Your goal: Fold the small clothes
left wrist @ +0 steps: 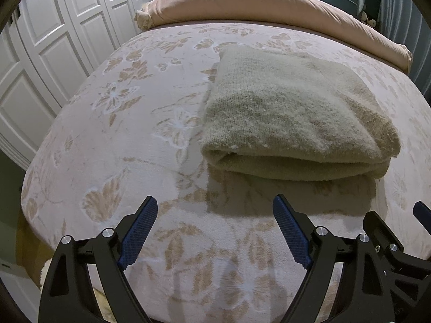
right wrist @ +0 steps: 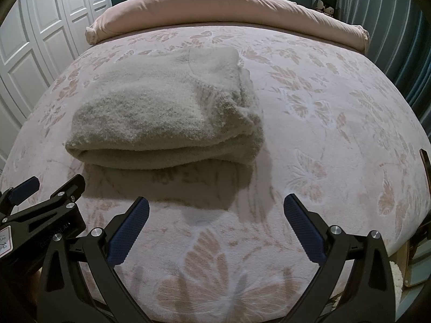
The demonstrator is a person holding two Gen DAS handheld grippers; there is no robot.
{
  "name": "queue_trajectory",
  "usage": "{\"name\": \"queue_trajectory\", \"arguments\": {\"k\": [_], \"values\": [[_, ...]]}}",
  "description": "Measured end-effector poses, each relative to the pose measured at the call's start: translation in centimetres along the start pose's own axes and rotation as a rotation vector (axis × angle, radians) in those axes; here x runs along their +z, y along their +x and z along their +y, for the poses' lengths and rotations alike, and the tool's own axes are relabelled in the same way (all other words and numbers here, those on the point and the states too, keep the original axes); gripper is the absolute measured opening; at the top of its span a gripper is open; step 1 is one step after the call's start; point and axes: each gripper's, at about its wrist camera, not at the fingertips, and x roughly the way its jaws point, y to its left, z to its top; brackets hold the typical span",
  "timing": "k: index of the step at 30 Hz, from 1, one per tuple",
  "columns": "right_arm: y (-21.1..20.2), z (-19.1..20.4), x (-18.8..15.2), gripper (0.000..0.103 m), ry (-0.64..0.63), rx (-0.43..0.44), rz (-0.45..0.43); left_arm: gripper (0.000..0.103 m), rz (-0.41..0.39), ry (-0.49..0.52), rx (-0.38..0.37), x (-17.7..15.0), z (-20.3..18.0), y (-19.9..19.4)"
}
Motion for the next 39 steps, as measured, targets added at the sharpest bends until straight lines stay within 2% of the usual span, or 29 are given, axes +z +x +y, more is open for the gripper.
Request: {"name": "queue_trajectory", "arguments": {"k": [23,39], "values": [[0.5,-0.1,0.4,0.098,-0.011,-0.003,0.008,0.085,0.015,-0.007,0.006,0.3,0.4,0.3],[1.0,-0.9,0.9,0.098,-0.014,0.006,0.004,0.085,-0.005,0.003,0.007,0.8,0.2,0.1]]}}
